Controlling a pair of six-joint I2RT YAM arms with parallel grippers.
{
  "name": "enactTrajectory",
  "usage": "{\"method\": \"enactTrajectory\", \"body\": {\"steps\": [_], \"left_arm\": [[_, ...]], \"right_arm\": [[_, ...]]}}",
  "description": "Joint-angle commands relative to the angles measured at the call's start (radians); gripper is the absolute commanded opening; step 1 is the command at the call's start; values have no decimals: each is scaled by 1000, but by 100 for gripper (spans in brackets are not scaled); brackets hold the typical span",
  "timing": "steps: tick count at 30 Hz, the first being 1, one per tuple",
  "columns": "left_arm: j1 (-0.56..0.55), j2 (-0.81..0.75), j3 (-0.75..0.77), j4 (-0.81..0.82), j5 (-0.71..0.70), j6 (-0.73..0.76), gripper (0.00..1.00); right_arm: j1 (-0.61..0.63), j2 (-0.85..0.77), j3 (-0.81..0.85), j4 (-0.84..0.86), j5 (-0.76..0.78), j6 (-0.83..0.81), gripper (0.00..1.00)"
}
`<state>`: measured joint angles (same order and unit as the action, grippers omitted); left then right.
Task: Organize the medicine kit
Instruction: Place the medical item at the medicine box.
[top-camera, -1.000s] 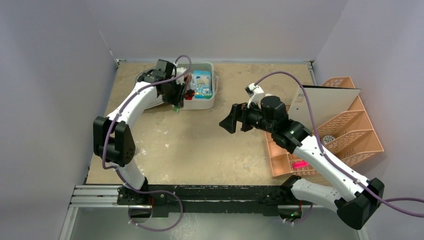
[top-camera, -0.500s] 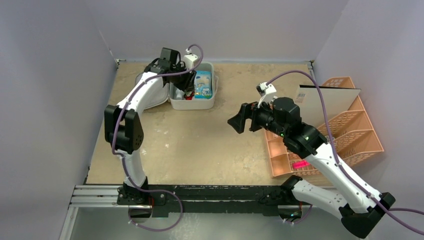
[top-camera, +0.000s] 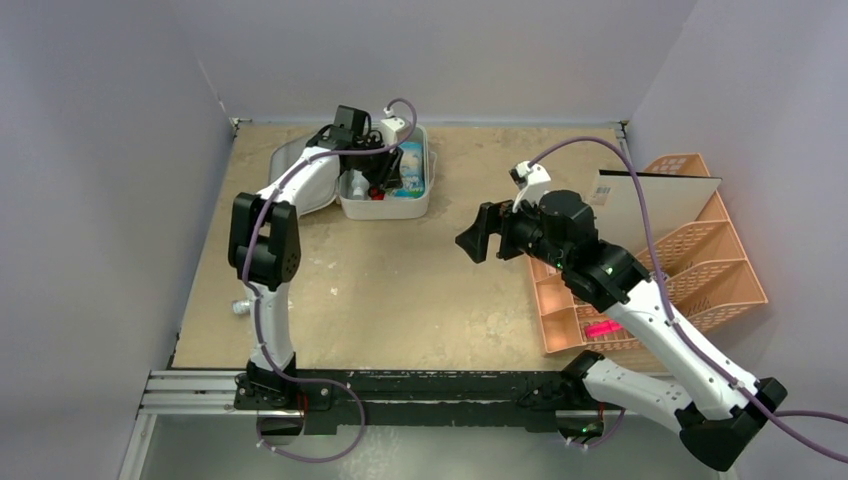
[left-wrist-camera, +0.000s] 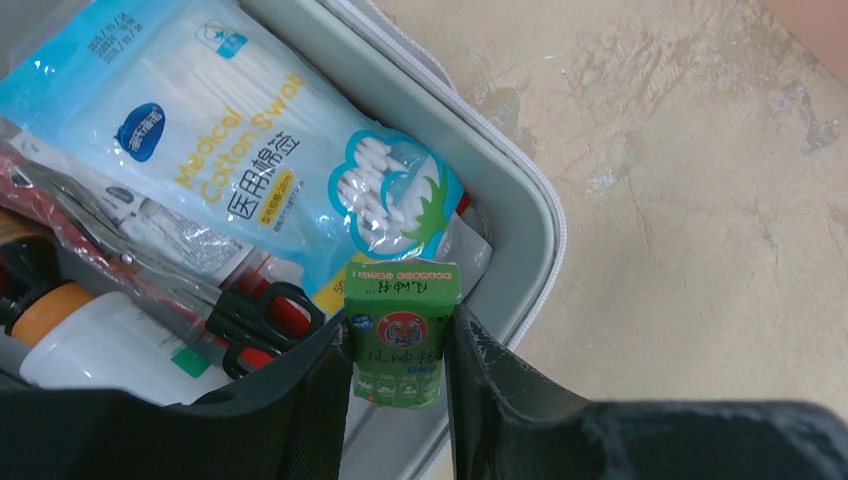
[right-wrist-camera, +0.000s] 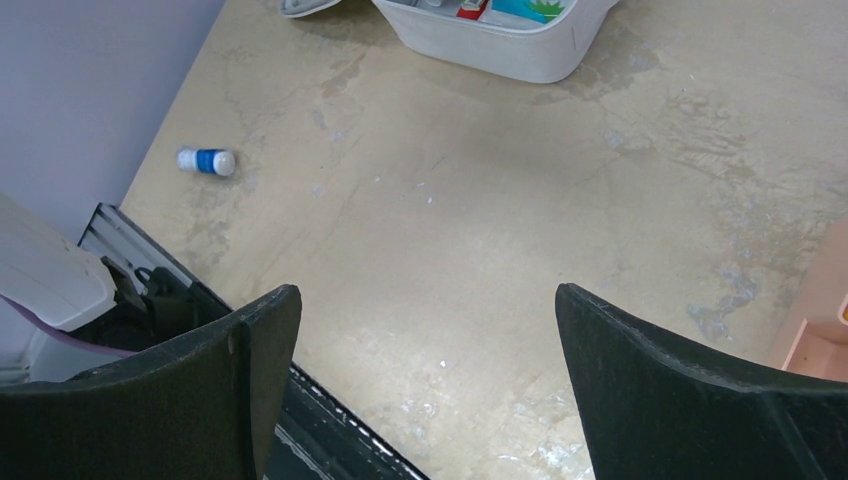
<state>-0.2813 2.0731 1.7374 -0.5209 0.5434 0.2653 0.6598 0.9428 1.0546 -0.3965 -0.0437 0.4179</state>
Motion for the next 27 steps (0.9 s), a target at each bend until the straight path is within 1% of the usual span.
{"method": "enactTrajectory", "body": {"steps": [1,6,12,15,18,22,27], "left_arm": [[-5,14,30,85,65,13,34],[-11,56,60,84,84,17,34],[-35,75,47,78,105,25,35],[-44,66,41,70,90,41,40],[-47,64,43,74,110,18,44],[-47,67,42,69,138,-17,46],[-47,59,43,53,152,-36,45]], "right_arm": [[-5,39,35,43,4,-12,99],[-5,73,43,73,-1,-11,99],[-5,97,50,92,-12,-8,99],[-5,104,44,110,-28,-8,99],[-5,110,50,114,-38,-7,99],[-5,97,47,114,-37,-8,99],[-4,79,32,128,-27,-10,99]]}}
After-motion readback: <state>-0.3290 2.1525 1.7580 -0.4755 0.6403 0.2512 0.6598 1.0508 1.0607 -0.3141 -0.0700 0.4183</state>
